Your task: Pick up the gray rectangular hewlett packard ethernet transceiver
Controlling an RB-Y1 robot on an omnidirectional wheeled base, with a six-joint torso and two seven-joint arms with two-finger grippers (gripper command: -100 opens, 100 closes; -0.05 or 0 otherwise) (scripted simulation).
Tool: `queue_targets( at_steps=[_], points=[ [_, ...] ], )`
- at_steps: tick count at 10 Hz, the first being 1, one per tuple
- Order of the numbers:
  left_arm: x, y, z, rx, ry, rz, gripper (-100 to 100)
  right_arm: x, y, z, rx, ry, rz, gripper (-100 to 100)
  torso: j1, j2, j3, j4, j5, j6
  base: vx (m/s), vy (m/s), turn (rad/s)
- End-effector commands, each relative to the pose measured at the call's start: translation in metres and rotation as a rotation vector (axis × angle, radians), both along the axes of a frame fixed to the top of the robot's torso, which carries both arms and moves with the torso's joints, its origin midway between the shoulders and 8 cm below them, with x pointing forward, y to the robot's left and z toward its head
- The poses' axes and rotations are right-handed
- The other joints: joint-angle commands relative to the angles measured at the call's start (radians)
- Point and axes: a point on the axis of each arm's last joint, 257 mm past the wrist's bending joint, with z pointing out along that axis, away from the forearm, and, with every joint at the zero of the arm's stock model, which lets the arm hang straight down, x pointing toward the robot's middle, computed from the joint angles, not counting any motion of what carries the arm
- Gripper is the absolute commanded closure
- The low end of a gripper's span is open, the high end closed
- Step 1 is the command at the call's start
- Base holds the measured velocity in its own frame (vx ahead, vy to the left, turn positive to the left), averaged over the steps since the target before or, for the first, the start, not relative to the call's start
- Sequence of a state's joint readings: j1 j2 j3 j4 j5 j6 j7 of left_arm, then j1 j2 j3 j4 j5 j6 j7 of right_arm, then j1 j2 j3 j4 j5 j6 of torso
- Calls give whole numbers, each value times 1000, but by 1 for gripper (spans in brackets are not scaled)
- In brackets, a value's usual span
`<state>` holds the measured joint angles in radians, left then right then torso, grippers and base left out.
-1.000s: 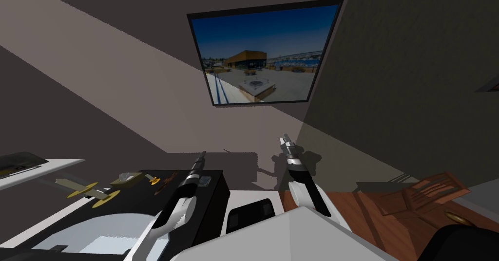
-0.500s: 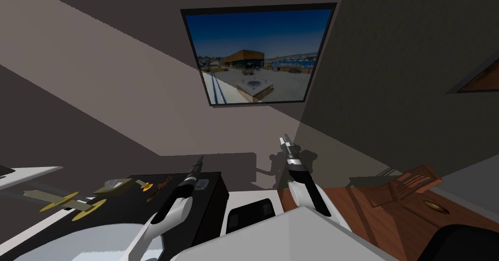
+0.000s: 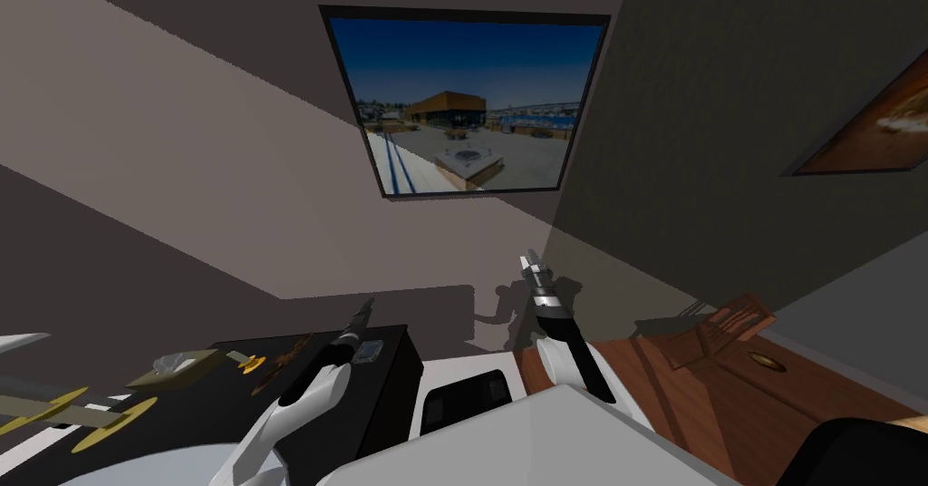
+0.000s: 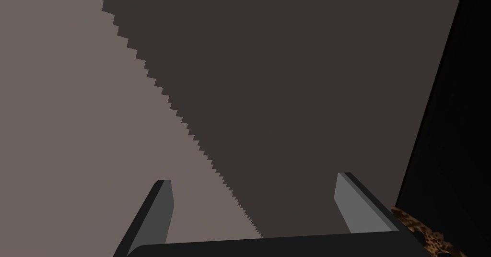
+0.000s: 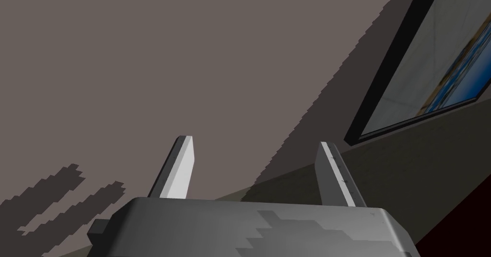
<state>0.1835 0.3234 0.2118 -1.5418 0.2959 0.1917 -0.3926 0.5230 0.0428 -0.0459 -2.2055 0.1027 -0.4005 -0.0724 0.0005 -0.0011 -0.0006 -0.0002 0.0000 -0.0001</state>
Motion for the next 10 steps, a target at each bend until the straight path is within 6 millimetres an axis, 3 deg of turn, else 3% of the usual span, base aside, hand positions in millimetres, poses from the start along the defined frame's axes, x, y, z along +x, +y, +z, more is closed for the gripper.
queue_targets(
  at_steps=[1, 5, 9, 10],
  points=[
    [-6, 10, -20, -8, 55, 17, -100, 0, 0, 0, 0, 0, 0, 0, 0, 0, 0, 0, 0, 0, 12, 8, -58],
    [-20, 38, -56, -30, 178, 64, -100, 0, 0, 0, 0, 0, 0, 0, 0, 0, 0, 0, 0, -1, 10, 6, -70],
    [-48, 63, -101, -74, 325, 119, -100, 0, 0, 0, 0, 0, 0, 0, 0, 0, 0, 0, 0, -1, 13, 13, -89],
    [-50, 62, -105, -79, 341, 120, -100, 0, 0, 0, 0, 0, 0, 0, 0, 0, 0, 0, 0, 0, 10, 15, -64]
  ],
)
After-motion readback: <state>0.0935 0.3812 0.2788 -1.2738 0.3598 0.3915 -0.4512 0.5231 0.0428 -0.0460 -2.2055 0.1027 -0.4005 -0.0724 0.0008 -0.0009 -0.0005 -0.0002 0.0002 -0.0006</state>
